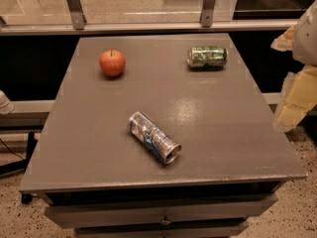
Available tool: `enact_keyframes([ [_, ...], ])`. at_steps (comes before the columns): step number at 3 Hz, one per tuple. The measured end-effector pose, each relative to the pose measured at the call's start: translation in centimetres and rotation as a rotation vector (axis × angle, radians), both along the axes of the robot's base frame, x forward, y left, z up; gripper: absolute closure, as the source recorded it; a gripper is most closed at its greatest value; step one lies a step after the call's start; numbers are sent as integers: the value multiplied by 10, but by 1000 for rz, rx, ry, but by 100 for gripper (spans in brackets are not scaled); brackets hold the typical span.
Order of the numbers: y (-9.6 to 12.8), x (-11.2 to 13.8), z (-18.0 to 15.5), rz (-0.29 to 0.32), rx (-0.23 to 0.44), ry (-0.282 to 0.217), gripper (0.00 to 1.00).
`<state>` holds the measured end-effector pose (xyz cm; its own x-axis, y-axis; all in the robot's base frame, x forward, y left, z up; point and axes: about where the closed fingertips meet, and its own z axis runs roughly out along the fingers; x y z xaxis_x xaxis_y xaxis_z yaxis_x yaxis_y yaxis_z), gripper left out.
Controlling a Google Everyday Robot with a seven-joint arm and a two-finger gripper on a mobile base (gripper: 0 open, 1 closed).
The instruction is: Move green can near redbull can
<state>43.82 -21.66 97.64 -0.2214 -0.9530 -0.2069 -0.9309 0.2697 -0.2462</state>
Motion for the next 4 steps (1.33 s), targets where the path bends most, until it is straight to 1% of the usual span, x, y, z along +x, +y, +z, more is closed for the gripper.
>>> enact_keyframes([
  [1,0,0,0,0,0,0,0],
  [2,4,28,-3,11,31,-55,0],
  [3,6,85,-10,15,110,-147,0],
  [4,8,143,-17,4,198,-221,0],
])
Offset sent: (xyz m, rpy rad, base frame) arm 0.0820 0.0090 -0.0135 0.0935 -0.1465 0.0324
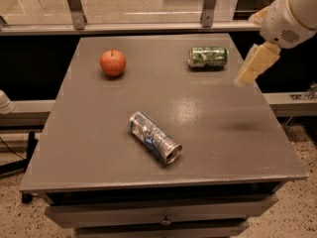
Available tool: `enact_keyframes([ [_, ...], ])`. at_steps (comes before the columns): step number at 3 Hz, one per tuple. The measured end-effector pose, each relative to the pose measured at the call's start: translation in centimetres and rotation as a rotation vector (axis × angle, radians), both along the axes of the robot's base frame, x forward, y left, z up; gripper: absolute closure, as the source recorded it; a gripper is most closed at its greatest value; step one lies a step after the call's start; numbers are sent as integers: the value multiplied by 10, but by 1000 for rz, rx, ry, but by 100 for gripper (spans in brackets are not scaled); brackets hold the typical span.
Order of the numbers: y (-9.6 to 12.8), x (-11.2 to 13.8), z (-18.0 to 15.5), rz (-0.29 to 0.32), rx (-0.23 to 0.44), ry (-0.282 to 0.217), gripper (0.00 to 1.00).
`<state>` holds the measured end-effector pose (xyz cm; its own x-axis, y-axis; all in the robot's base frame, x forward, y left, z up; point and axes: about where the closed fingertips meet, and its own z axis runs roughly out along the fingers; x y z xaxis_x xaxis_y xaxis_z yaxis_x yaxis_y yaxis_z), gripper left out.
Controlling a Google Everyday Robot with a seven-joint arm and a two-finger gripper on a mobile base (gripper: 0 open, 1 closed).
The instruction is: Move green can near redbull can
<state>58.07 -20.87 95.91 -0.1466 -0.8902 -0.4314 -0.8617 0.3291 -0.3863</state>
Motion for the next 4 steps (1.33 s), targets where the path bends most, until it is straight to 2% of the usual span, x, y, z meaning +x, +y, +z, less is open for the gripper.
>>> enact_keyframes([
  [1,2,55,-13,-18,122,-36,0],
  [2,11,98,-27,-27,237,-44,0],
  [3,19,133,-43,-30,287,-44,0],
  [4,21,157,-68,-41,274,-17,0],
])
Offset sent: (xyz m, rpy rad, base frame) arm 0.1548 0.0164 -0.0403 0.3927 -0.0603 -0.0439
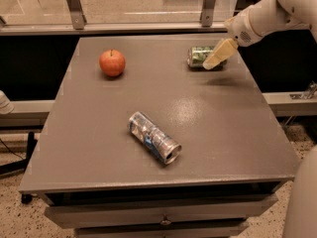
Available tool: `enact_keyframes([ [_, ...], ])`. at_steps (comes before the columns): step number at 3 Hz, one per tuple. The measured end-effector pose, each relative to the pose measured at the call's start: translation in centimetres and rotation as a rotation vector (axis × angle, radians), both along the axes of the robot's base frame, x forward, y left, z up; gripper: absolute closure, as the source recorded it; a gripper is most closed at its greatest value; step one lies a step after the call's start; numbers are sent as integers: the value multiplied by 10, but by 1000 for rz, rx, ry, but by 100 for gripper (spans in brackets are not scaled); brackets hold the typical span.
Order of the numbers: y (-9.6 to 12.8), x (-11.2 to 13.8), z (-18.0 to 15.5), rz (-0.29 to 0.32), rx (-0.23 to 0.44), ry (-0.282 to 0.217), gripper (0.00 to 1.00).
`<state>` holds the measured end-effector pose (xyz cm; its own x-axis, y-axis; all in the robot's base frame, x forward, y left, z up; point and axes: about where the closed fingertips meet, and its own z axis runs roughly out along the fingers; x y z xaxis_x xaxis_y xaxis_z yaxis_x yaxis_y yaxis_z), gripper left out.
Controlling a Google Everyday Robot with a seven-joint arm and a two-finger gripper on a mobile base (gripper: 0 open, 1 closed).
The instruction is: Move green can near redbull can
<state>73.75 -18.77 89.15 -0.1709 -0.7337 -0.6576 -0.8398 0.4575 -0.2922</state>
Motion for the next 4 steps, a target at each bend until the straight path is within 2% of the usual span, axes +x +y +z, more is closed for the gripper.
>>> enact_keyframes([
  [1,1,11,-20,-4,-17,30,0],
  [2,5,14,-33,3,-23,55,15],
  [3,10,13,-31,21,-19,58,40],
  [4,14,-5,-14,52,8,43,62],
])
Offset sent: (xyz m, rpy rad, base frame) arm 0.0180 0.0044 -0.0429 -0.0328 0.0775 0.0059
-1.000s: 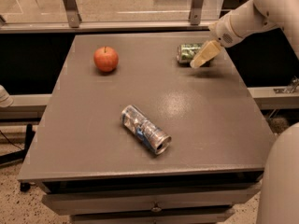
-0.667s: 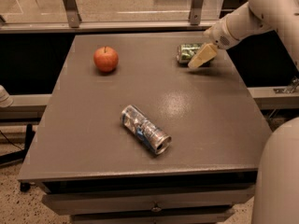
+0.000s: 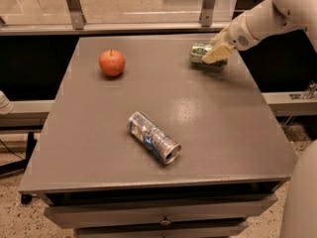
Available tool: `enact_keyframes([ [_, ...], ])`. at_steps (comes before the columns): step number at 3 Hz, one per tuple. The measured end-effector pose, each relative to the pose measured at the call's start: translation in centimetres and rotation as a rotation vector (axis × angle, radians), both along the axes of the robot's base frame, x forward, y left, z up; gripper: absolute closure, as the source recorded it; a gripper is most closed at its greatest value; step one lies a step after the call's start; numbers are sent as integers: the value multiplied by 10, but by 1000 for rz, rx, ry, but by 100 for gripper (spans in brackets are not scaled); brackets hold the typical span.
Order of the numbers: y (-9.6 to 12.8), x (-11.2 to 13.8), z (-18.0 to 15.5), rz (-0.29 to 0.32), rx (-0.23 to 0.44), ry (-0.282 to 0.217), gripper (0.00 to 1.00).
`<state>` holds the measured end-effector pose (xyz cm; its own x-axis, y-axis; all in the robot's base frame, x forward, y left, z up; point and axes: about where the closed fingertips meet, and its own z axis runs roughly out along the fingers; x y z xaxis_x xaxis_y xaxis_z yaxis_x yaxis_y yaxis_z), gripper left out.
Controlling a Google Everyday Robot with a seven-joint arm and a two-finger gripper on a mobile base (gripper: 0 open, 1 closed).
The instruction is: Move green can near redbull can
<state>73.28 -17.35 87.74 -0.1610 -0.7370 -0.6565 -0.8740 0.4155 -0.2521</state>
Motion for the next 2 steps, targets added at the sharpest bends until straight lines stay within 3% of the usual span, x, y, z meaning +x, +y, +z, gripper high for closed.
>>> enact_keyframes([
  [1,2,-38,25,44,37,-7,87],
  [2,1,-88,43,82,66,28,100],
])
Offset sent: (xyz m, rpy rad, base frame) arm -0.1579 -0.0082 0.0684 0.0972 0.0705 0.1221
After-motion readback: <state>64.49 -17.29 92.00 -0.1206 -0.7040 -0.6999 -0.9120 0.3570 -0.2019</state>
